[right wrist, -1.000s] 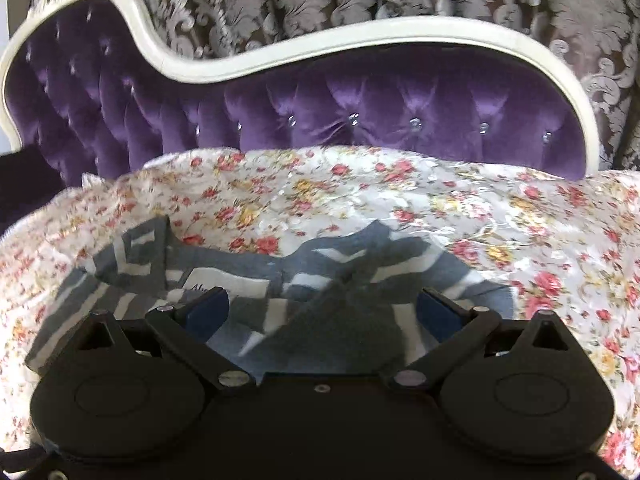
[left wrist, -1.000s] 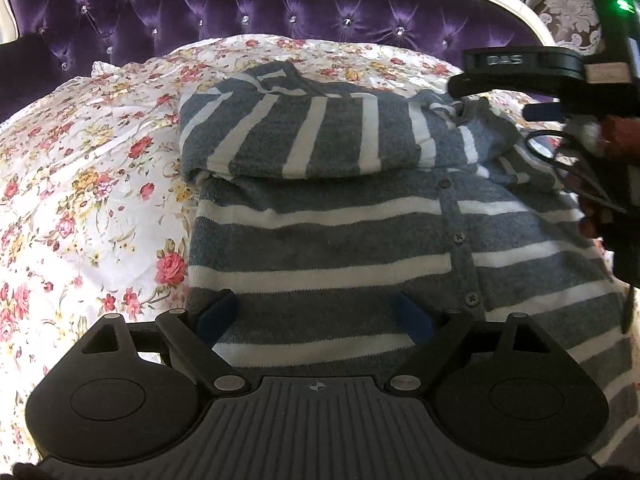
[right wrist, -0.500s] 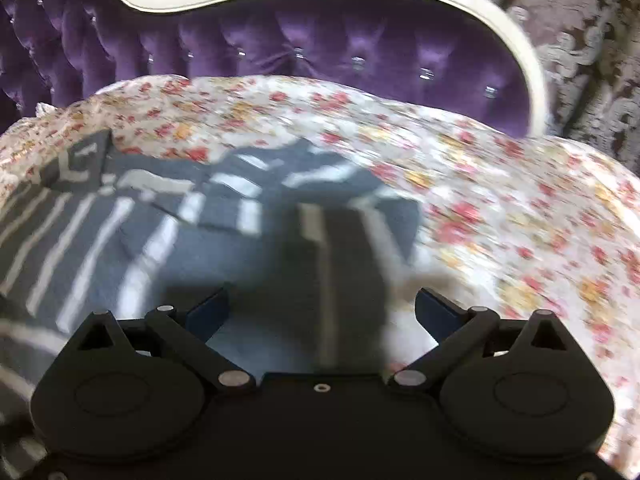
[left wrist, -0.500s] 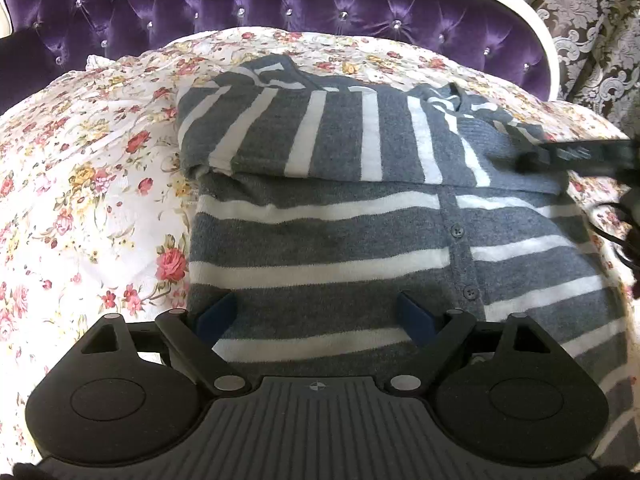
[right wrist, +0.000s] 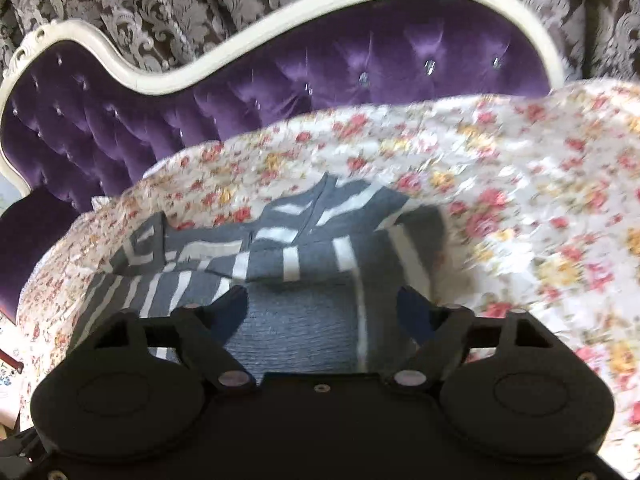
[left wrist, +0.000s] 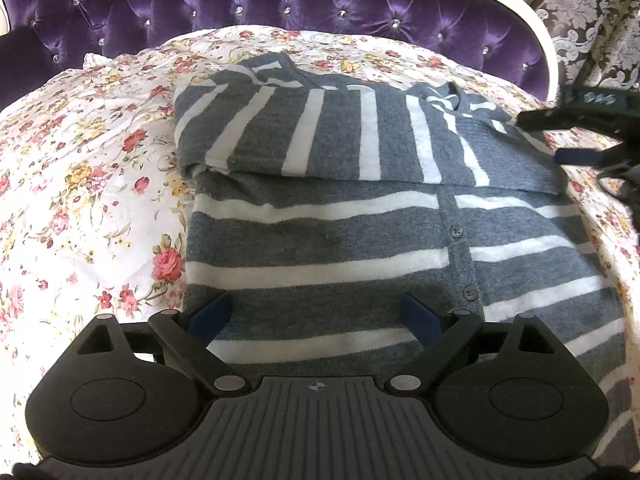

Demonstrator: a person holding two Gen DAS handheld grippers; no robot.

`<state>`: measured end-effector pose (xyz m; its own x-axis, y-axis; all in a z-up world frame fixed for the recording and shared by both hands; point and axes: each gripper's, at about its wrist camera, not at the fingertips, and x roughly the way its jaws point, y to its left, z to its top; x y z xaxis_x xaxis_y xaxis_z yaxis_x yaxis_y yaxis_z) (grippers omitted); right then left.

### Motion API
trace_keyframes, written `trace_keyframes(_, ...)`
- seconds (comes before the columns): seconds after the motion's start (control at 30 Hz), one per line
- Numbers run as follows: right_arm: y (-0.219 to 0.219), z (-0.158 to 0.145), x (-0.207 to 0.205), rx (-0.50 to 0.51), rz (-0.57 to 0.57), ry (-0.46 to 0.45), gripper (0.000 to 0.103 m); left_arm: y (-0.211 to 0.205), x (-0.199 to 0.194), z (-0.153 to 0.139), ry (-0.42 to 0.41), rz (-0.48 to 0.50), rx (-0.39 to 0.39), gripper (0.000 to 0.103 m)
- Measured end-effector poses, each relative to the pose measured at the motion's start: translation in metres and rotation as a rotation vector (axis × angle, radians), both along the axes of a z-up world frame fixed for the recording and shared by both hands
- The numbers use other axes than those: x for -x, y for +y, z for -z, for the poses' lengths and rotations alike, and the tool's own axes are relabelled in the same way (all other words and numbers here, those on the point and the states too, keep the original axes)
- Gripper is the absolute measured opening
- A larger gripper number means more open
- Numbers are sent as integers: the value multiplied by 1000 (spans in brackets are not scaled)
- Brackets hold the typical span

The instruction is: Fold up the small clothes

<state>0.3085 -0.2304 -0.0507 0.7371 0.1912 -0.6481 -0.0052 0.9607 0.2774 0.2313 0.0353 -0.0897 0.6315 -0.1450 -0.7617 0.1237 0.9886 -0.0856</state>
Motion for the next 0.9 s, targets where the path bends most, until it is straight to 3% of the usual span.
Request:
trace_keyframes(0.17,12,13,-4,75,10,18,77,2,-1,-1,3,0,16,93)
trace_keyframes(0.23,16,13,-2,116,3,13,59,3,0,-2,5,-3,27,93)
trace_keyframes(0.27,19,12,-1,135,-8,10,29,4,0,-2,6,-6,36,93)
trace_keyframes(0.3,20,10,2,151,-9,1,14,6,0,-3,8,-10,47,93)
trace_keyframes(0.43,15,2,12,145,0,-62,14,12,0,-4,18,-22,94,93)
trace_keyframes(0.5,10,9,12,160,16,-31,13,16,1,-5,25,-29,119,93)
trace_keyframes(0.63,-3,15,20,98,37,-35,15,21,1,-5,30,-32,153,93)
trace_keyframes(0.83,-12,3,50,21,43,-98,80,27,5,-4,13,-16,187,93)
trace_keyframes(0.9,-12,1,62,22,37,-103,80,28,8,-3,2,-1,187,93)
